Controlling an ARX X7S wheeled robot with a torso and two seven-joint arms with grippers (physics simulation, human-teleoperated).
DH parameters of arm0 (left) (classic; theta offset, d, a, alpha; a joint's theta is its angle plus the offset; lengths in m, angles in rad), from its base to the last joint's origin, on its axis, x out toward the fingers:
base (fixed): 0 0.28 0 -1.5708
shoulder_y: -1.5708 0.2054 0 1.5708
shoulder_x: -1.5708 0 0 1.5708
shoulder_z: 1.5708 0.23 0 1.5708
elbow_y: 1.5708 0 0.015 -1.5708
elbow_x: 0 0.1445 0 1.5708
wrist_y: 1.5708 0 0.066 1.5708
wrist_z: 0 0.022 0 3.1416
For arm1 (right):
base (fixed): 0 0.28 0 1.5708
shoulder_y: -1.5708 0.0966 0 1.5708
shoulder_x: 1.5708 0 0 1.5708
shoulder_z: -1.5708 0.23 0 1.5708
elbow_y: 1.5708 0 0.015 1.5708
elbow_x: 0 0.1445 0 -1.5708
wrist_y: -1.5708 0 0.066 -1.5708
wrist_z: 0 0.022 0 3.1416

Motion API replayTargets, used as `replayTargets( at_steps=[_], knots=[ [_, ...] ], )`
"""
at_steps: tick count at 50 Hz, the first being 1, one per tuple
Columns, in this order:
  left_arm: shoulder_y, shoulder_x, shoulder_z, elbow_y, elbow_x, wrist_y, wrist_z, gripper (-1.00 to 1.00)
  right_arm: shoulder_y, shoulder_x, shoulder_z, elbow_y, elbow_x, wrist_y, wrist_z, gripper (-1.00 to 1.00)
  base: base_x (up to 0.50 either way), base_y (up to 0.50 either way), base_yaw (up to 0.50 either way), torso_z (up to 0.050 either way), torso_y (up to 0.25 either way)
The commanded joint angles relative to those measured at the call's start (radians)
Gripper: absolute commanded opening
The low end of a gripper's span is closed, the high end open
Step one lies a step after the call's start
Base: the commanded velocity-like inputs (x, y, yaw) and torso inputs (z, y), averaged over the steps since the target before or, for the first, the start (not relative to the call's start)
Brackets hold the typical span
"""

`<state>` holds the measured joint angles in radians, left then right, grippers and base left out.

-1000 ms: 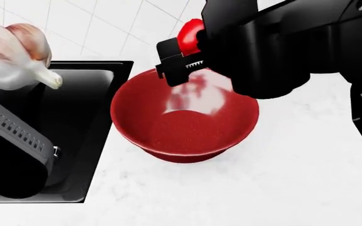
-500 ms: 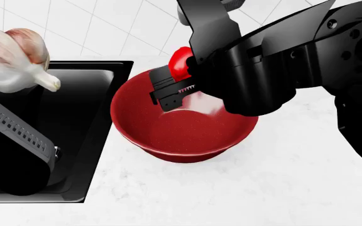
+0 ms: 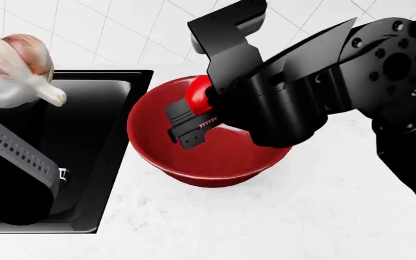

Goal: There is a mixed pile of frozen fruits and vegetables on the counter. Locate all the frozen vegetables and place the items in a bowl on the counter. Take all the frozen fruits and defrost them in a running sink.

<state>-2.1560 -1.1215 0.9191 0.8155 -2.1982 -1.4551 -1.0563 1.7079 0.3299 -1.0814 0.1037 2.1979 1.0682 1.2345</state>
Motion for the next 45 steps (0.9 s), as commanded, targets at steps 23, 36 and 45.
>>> replayTargets(
  at_steps=[23,36,45],
  knots=[
    [0.002,-0.007,0.005,0.002,0.011,0.008,0.000,-1.00,-0.014,-0.003,-0.028,0.012,-0.017,0.014,-0.033,-1.00,0.00,0.00,0.00,0.000,0.000],
    [0.007,-0.010,0.003,0.006,0.022,0.009,0.009,-1.00,-0.012,-0.008,-0.048,0.014,0.001,0.023,-0.031,-1.00,0.00,0.00,0.00,0.000,0.001],
    [0.008,-0.012,0.008,0.008,0.024,0.011,0.008,-1.00,0.000,-0.006,-0.044,0.015,-0.009,0.020,-0.039,1.00,0.00,0.00,0.00,0.000,0.000]
  ],
)
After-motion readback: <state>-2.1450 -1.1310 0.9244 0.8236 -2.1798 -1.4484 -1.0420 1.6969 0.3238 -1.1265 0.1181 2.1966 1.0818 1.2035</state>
